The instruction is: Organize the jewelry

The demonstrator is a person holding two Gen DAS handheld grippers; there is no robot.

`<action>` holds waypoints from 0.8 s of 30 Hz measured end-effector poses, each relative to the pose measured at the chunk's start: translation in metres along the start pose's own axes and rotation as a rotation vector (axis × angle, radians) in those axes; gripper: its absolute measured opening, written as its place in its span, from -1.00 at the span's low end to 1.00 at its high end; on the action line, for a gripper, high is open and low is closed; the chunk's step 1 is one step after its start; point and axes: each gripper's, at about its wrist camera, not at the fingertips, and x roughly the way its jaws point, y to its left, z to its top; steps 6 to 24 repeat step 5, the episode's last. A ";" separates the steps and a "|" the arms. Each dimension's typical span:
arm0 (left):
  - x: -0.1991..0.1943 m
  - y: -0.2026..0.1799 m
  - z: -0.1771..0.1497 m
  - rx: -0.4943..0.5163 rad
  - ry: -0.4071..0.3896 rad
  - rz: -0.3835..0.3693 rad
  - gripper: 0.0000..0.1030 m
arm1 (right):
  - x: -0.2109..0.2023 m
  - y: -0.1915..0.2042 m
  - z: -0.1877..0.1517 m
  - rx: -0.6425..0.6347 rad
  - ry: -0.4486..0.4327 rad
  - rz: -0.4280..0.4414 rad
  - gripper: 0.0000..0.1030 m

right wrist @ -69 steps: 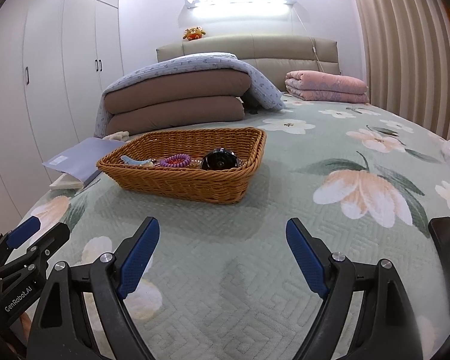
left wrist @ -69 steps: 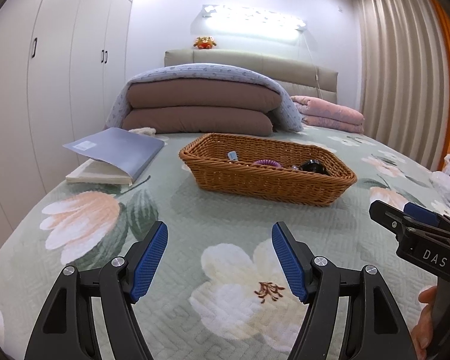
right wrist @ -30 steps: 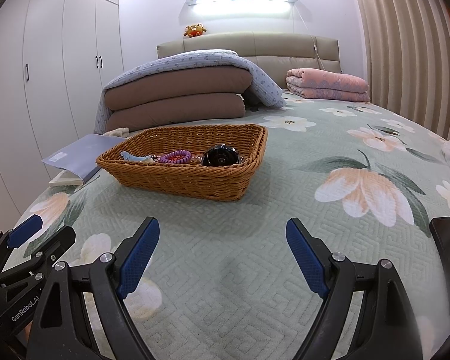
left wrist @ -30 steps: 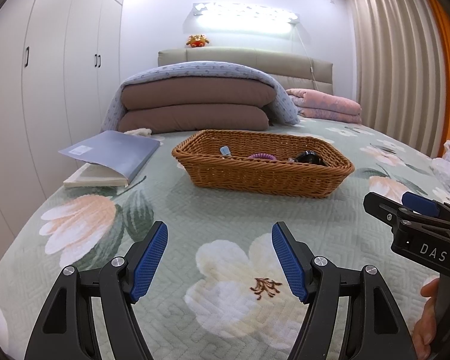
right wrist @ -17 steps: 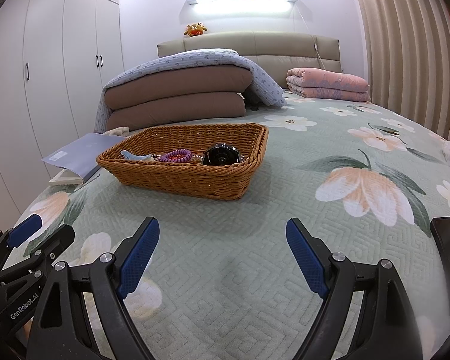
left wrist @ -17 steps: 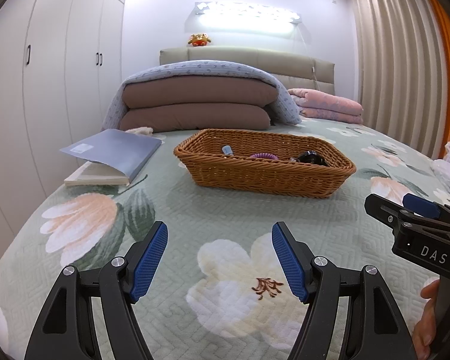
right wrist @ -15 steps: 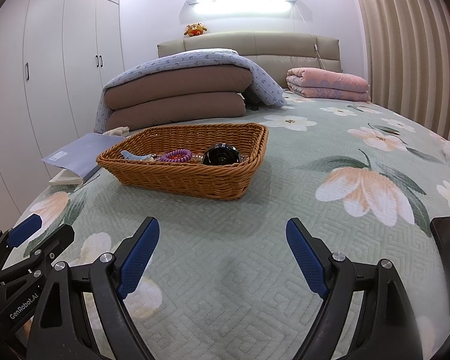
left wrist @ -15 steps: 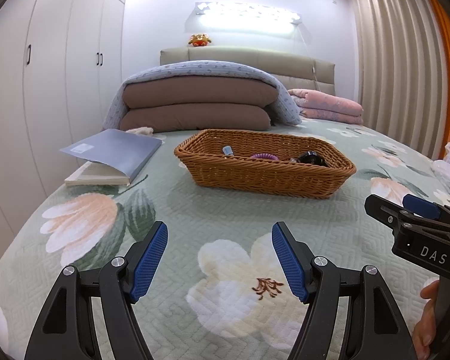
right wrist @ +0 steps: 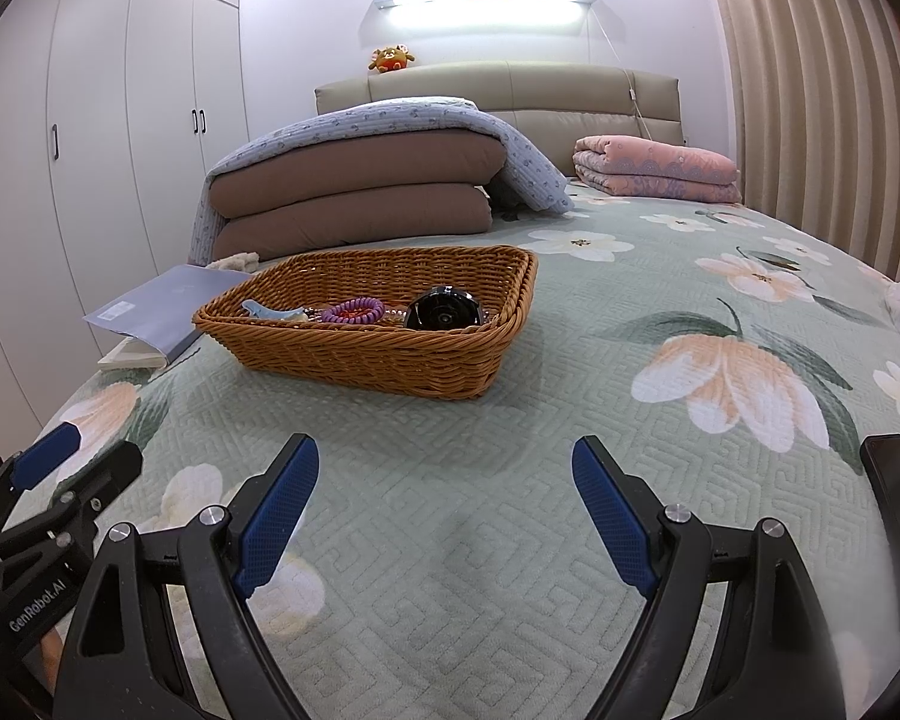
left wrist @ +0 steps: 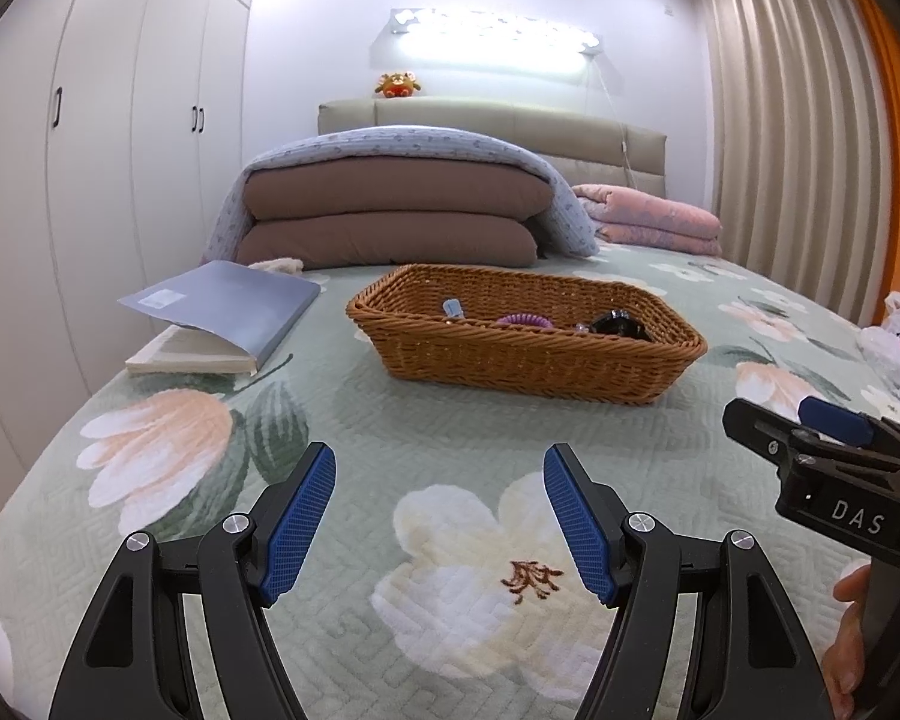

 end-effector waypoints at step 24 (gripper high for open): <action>-0.002 0.000 0.001 -0.005 -0.007 0.001 0.43 | 0.000 0.000 0.000 0.000 0.000 0.000 0.70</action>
